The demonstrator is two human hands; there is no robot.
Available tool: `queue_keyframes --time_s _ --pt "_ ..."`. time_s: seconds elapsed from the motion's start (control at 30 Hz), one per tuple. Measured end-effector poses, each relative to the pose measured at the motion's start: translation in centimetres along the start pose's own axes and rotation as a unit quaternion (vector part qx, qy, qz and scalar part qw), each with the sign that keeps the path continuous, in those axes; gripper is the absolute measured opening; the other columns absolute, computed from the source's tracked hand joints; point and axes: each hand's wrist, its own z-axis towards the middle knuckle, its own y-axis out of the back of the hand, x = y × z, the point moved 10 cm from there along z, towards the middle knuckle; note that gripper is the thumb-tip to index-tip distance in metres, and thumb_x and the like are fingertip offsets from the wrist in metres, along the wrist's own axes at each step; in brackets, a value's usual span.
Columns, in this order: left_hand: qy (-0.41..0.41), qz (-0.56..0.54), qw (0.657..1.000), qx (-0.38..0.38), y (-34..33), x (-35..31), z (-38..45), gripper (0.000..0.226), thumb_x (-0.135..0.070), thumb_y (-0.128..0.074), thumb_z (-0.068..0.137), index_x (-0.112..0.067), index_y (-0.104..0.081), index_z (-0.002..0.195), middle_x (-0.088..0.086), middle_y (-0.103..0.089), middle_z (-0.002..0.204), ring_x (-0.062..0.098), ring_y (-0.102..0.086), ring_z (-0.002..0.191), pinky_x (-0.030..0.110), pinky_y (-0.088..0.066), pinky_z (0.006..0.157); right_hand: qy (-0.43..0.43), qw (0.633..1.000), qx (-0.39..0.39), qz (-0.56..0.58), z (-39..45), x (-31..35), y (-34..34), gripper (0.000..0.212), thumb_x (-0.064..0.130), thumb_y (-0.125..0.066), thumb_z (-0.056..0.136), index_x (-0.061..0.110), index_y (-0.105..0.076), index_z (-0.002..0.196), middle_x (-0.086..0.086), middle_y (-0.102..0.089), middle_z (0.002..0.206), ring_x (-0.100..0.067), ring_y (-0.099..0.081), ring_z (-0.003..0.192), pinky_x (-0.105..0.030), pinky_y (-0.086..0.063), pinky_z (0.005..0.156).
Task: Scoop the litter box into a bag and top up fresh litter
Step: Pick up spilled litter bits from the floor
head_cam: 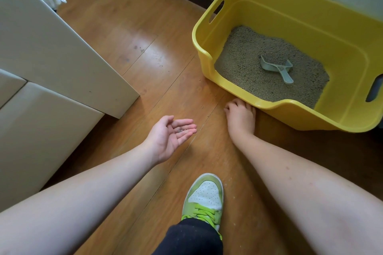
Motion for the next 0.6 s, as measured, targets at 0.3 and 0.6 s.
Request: queue_keyframes --time_s 0.3,0.6 --pt "0.005 0.009 1.0 0.005 -1.4 0.8 0.1 0.054 -0.028 -0.025 0.102 0.008 -0.066 0.106 0.027 -0.069 0.107 0.031 -0.072 0.091 0.03 -0.06 0.074 -0.038 0.998 0.033 0.048 -1.1 0.0 0.8 0.014 0.027 -0.053 0.094 0.018 -0.063 0.101 -0.006 -0.058 0.114 -0.028 -0.047 0.111 -0.039 -0.034 0.09" --pt "0.0 0.004 1.0 0.004 -4.1 2.7 0.3 0.051 -0.028 -0.028 0.103 0.005 -0.066 0.087 0.018 -0.071 0.077 0.023 -0.072 0.07 0.029 -0.059 0.063 0.141 0.973 0.031 0.179 -7.7 7.1 6.4 0.007 0.016 -0.058 0.092 0.011 -0.063 0.094 -0.008 -0.06 0.098 -0.03 -0.053 0.092 -0.041 -0.038 0.081"
